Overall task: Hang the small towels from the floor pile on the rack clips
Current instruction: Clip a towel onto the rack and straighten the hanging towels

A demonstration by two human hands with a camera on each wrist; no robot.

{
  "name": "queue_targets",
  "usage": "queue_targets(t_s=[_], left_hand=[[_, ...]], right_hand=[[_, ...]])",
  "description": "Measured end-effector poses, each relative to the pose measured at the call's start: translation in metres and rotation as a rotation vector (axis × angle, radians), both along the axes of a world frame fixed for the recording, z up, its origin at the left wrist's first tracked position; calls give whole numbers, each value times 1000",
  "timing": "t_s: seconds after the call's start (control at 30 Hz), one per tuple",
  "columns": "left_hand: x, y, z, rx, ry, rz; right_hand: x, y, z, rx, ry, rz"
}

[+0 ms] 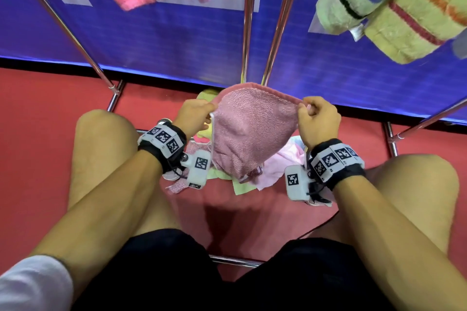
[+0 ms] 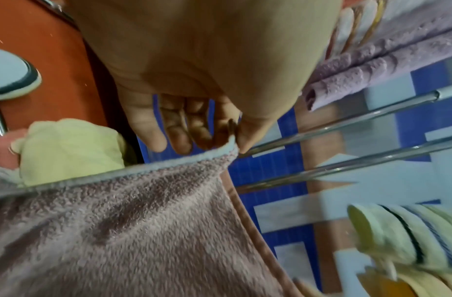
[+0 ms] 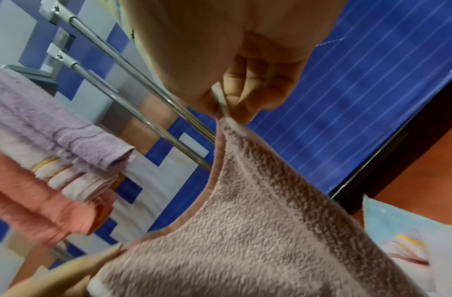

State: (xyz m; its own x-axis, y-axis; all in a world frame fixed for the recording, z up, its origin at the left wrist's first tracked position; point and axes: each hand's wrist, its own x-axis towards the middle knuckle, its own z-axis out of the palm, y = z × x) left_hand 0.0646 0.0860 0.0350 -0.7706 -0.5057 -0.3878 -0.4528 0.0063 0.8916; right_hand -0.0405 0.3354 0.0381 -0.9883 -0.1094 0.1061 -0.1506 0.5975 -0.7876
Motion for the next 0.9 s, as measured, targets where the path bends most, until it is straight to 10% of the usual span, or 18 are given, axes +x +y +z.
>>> queue_targets(t_s=[0.4, 0.9], left_hand=[[1, 52, 4, 103, 190, -245], [11, 53, 7, 140, 214, -142]], right_hand=[[43, -27, 0, -188, -161, 563], [33, -26, -10, -35, 136, 623]])
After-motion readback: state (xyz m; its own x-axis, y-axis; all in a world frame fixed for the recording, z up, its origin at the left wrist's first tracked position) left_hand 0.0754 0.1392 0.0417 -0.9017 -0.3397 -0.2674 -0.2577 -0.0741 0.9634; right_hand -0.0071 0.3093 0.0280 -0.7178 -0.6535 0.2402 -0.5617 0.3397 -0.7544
